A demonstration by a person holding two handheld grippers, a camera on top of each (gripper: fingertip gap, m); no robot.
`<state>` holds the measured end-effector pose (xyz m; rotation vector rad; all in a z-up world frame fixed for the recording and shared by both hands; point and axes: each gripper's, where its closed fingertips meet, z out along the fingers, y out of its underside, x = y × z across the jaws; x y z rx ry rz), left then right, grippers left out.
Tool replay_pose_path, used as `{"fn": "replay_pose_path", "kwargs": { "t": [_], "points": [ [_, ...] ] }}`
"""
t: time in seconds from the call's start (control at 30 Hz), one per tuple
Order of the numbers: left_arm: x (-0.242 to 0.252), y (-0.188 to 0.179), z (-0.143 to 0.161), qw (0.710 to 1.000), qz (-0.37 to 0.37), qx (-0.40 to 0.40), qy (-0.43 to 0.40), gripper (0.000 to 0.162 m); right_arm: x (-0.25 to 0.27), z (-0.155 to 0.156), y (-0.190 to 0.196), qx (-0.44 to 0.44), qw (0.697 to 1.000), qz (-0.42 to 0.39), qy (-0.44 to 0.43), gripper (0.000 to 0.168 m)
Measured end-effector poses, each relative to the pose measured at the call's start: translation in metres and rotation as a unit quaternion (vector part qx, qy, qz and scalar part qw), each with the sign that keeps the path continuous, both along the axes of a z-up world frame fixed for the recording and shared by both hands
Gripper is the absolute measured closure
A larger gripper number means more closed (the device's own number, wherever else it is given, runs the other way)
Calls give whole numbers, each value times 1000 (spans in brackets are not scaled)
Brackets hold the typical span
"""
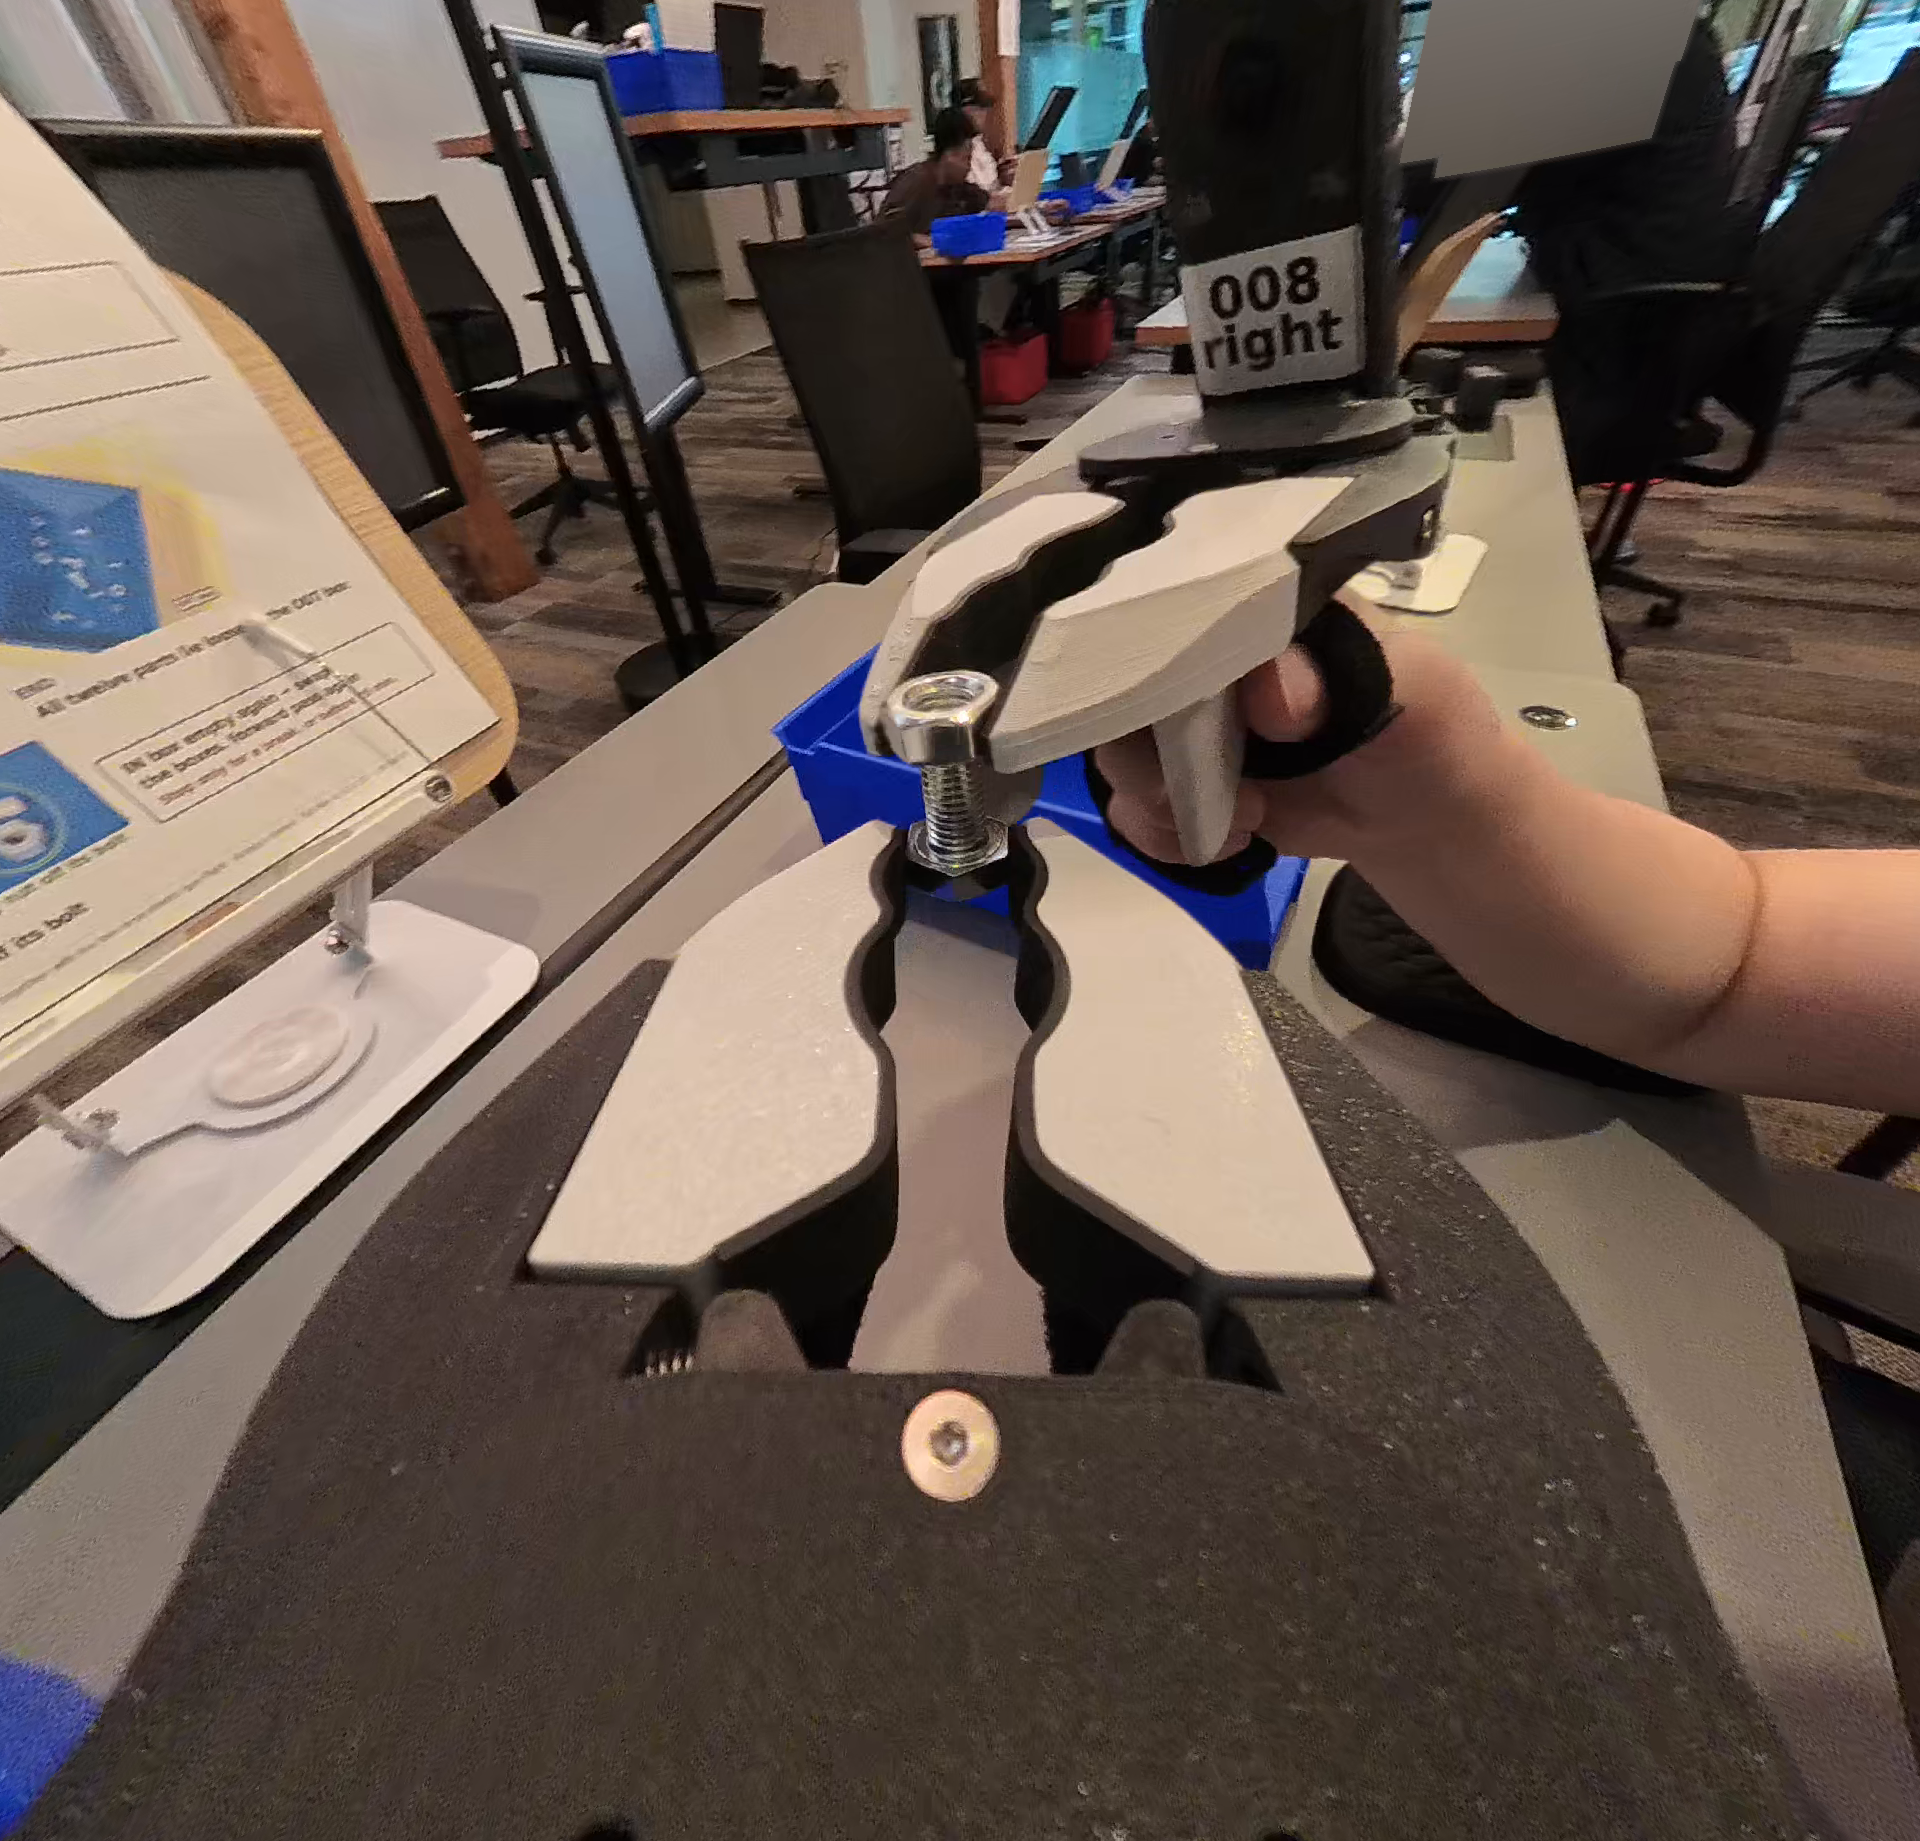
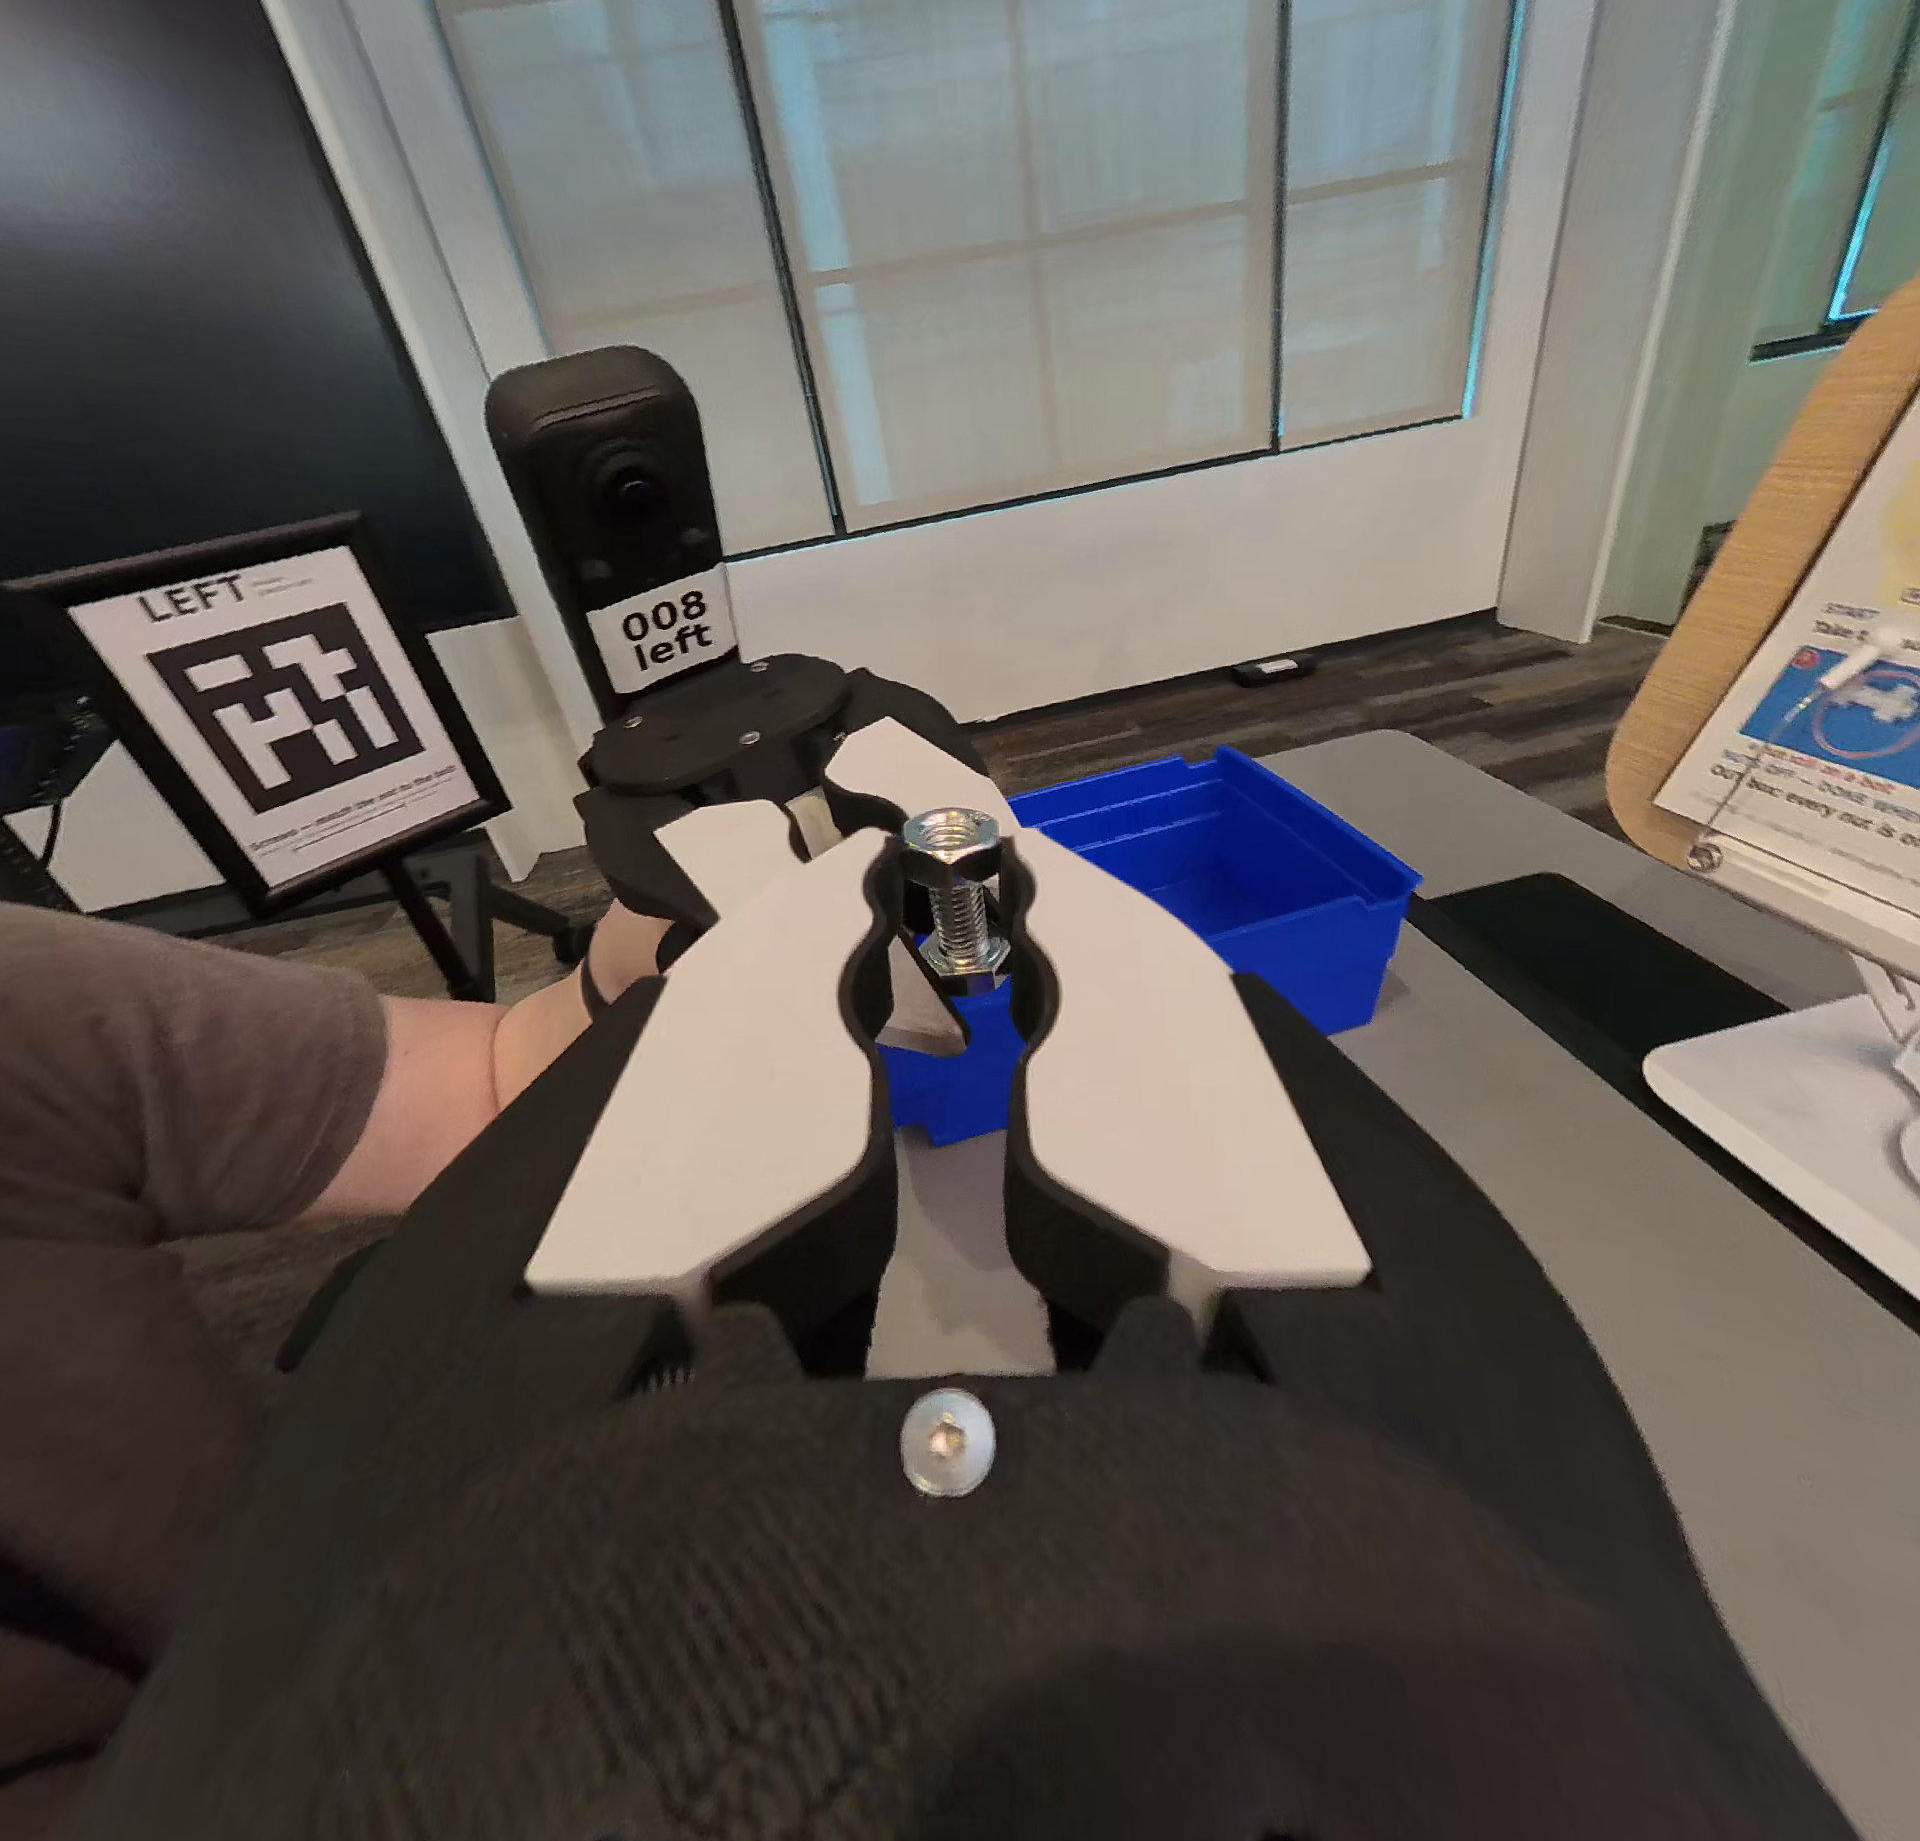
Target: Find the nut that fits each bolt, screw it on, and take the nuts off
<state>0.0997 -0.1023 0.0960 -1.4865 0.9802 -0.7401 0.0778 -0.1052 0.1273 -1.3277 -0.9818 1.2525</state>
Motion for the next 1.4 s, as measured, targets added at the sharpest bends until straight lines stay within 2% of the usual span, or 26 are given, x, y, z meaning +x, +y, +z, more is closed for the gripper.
{"fn": "replay_pose_path", "kwargs": {
  "t": [0.13,1.4],
  "points": [
    [-1,3,-1,1000,8,-6,-1,144,-1,-1,3,-11,1000,-15,7,150],
    [2,-7,5,1000,-24,6,-13,144,-2,3,-8,17,1000,13,-4,144]
  ]
}}
